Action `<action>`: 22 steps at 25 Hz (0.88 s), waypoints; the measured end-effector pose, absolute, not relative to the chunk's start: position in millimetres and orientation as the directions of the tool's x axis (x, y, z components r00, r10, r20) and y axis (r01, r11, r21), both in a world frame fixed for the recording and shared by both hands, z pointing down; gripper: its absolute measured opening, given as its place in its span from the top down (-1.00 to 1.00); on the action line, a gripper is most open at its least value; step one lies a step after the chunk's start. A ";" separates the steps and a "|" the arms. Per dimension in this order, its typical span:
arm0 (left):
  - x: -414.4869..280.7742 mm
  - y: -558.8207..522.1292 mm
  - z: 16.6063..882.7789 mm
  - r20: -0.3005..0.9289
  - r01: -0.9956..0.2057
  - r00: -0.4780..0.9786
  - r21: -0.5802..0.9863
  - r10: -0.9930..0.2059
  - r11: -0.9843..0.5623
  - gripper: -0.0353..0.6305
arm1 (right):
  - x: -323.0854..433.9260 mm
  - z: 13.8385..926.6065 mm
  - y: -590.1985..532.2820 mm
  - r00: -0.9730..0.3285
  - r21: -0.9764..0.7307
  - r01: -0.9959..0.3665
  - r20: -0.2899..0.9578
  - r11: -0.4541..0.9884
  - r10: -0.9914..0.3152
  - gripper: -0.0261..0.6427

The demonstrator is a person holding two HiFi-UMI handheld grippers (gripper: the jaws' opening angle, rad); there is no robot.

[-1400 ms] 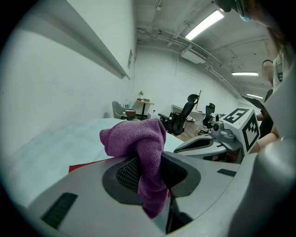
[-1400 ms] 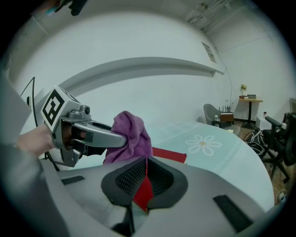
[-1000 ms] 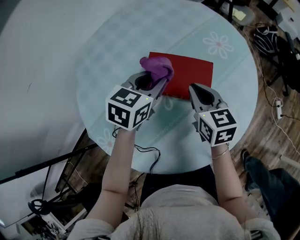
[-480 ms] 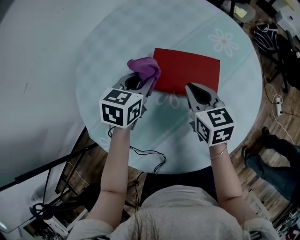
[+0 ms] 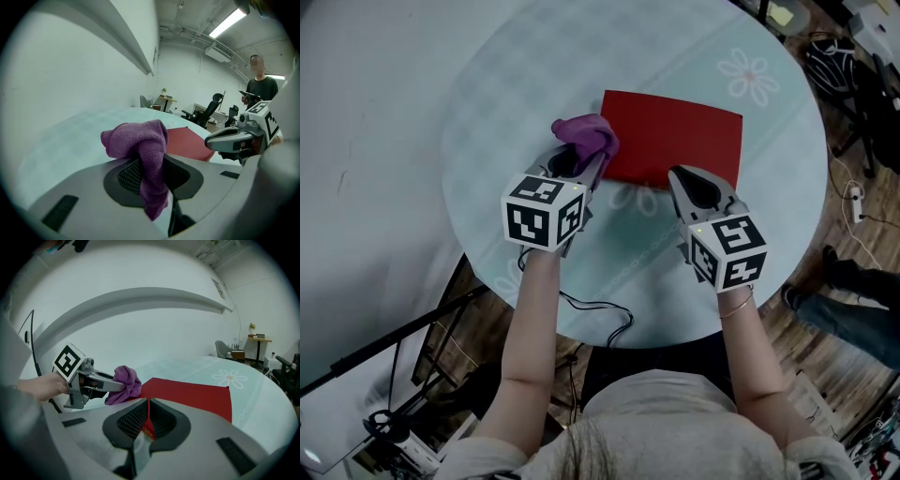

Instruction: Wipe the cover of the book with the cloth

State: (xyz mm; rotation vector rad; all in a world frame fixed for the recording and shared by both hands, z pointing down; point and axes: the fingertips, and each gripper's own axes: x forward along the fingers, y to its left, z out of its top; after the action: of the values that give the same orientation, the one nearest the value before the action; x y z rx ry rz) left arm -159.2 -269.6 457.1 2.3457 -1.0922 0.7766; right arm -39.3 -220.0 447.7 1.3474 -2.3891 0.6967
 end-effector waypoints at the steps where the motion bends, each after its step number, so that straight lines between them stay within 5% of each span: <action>1: -158.6 -270.1 459.9 0.652 -0.792 0.530 0.151 -0.543 -0.592 0.56 | -39.0 449.2 -220.9 -0.509 -0.261 -0.860 0.490 0.439 -0.707 0.85; 22: -135.7 -271.6 482.3 0.708 -0.804 0.492 0.146 -0.506 -0.577 0.56 | -4.8 467.0 -227.4 -0.519 -0.292 -0.855 0.509 0.429 -0.687 0.85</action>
State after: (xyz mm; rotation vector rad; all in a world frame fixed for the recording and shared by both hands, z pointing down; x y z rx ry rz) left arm -135.7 -271.6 482.3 2.2773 -1.0810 0.8608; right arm -4.8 -227.4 467.0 1.3265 -2.3741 0.7568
